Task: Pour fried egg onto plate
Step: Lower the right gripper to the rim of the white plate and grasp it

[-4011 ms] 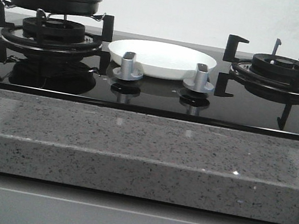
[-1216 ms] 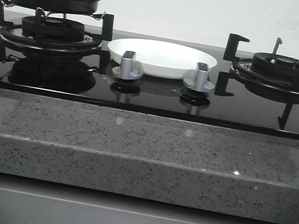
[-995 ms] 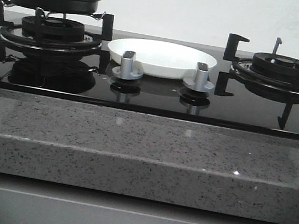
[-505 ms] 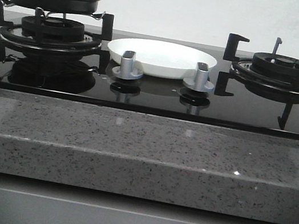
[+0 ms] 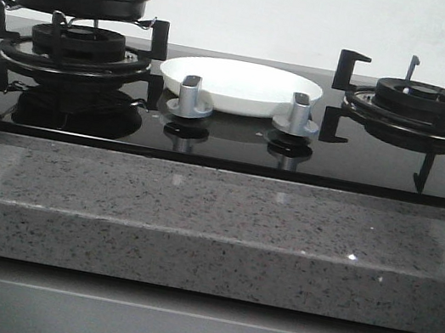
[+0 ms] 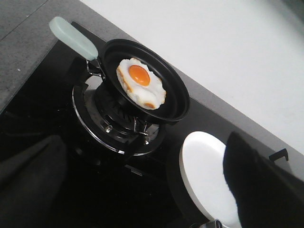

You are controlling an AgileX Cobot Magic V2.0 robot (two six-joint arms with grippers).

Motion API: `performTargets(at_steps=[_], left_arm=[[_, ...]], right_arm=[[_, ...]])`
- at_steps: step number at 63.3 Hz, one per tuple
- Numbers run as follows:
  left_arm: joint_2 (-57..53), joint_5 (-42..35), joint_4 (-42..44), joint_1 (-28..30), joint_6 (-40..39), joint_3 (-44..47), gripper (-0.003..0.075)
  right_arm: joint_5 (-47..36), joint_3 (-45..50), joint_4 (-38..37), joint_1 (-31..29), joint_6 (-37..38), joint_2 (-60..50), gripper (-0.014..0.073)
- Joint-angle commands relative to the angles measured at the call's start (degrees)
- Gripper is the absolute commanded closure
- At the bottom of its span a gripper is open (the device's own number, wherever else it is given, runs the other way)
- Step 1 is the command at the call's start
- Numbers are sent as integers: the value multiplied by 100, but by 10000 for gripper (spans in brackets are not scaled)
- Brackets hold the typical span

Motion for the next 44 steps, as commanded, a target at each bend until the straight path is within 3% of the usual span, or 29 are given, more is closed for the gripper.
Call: performTargets(at_steps=[1,11,22,38,44], left_arm=[[-35,-297,-60,8,-17,-220,79],[-35,-321,-60,8,-17,-220,79],[-35,-341,-60,8,-17,-220,80],[-35,-341,-60,8,-17,-220,80],[-35,-341,-60,8,-17,-220,80]], right_arm=[[128,-1069,81,207,-143,877,-69],[879,-2901,81,455,-346,2553,-69],[2431,-5228,163,455,-508,4362,-43],[4074,-8427,342,455,-608,6519,179],[4016,-8665,489,455,-652,6829,232]])
